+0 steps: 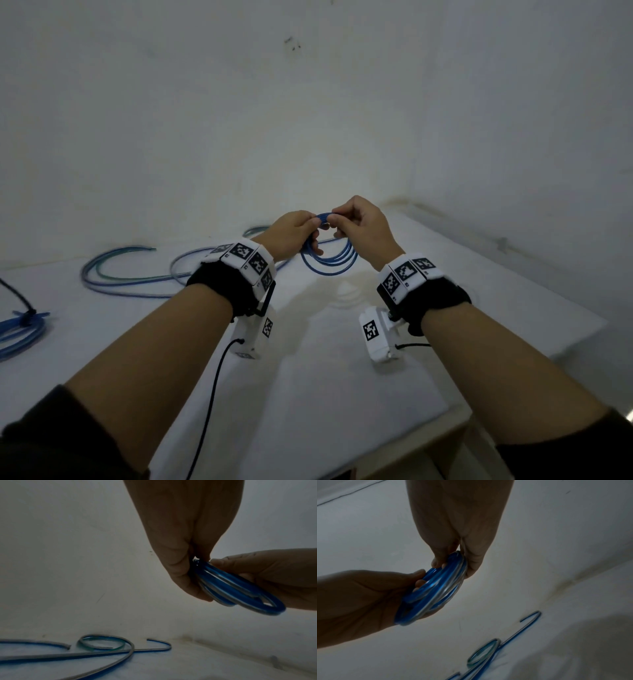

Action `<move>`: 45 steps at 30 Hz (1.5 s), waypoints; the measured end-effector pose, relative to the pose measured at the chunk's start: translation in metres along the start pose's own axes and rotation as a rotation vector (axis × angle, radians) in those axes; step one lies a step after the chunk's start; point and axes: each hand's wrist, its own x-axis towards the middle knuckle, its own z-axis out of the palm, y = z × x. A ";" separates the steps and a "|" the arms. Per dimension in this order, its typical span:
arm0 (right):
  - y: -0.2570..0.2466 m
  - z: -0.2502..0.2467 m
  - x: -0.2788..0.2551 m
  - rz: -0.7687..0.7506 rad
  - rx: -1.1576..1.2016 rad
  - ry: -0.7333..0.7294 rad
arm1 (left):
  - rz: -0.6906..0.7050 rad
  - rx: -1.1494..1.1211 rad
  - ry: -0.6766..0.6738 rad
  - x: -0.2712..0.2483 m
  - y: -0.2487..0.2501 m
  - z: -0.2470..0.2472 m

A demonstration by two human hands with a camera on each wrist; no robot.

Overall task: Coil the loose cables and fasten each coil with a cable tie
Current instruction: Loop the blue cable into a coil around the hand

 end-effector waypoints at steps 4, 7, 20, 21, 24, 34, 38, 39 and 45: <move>0.004 -0.039 -0.007 0.053 -0.027 0.061 | -0.019 -0.033 -0.028 0.016 0.013 0.037; 0.008 -0.067 -0.015 0.088 -0.042 0.081 | -0.052 -0.069 -0.085 0.024 0.025 0.064; 0.041 -0.166 -0.040 0.451 -0.782 -0.559 | -0.013 0.188 -0.140 0.040 0.017 0.116; 0.045 -0.165 -0.042 0.475 -0.825 -0.605 | -0.017 0.190 -0.141 0.041 0.016 0.116; 0.051 -0.155 -0.048 0.504 -0.915 -0.662 | -0.025 0.192 -0.140 0.041 0.012 0.115; 0.054 -0.134 -0.046 0.426 -1.061 -0.706 | -0.039 0.208 -0.102 0.042 0.002 0.102; 0.041 -0.134 -0.040 0.443 -0.811 -0.546 | -0.031 0.252 -0.048 0.040 0.000 0.089; 0.039 -0.132 -0.038 0.456 -0.697 -0.463 | -0.026 0.282 -0.025 0.039 0.000 0.085; 0.016 -0.101 -0.021 0.426 -0.091 -0.138 | -0.031 0.407 0.116 0.028 -0.005 0.053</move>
